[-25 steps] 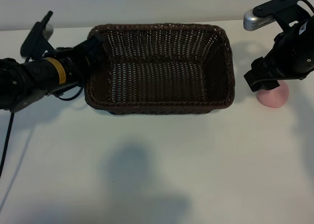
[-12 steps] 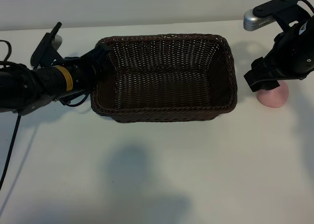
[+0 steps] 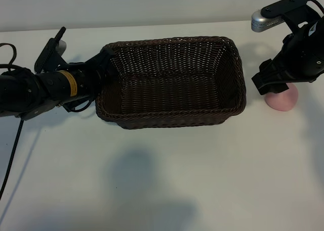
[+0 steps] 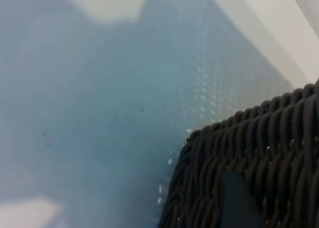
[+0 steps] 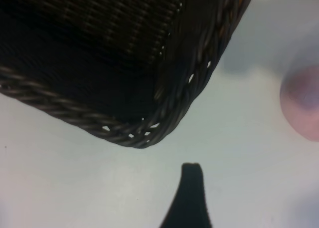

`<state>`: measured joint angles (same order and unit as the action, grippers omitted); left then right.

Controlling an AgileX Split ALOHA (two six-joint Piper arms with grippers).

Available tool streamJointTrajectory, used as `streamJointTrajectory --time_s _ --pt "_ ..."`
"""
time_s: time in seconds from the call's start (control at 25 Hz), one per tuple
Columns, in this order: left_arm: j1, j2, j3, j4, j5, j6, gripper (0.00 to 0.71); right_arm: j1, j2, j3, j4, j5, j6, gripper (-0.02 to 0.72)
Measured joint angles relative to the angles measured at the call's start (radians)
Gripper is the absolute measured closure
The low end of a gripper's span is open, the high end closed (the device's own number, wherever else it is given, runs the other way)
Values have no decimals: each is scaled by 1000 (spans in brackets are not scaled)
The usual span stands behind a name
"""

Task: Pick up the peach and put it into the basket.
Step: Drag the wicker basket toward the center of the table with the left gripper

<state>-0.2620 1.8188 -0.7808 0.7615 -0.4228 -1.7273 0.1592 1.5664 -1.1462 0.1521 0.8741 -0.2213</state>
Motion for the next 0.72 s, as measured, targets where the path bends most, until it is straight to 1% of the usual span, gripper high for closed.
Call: streamJointTrajectory --time_s 0.28,0.36,0.48,0.56,0.64,0.72 --pt "0 1 0 1 -1 -2 345 0 0 0 0 0 0 108" --pt "0 1 0 5 -4 -5 292 0 0 0 0 0 0 108" --pt "0 1 0 21 -17 -7 124 0 0 0 0 0 0 109" --pt "0 1 -1 28 -18 -8 46 0 0 0 0 0 0 109" --pt "0 1 -2 40 -21 -8 10 0 0 0 0 0 0 109" --pt "0 0 -4 49 -24 -8 8 0 0 0 0 0 0 109"
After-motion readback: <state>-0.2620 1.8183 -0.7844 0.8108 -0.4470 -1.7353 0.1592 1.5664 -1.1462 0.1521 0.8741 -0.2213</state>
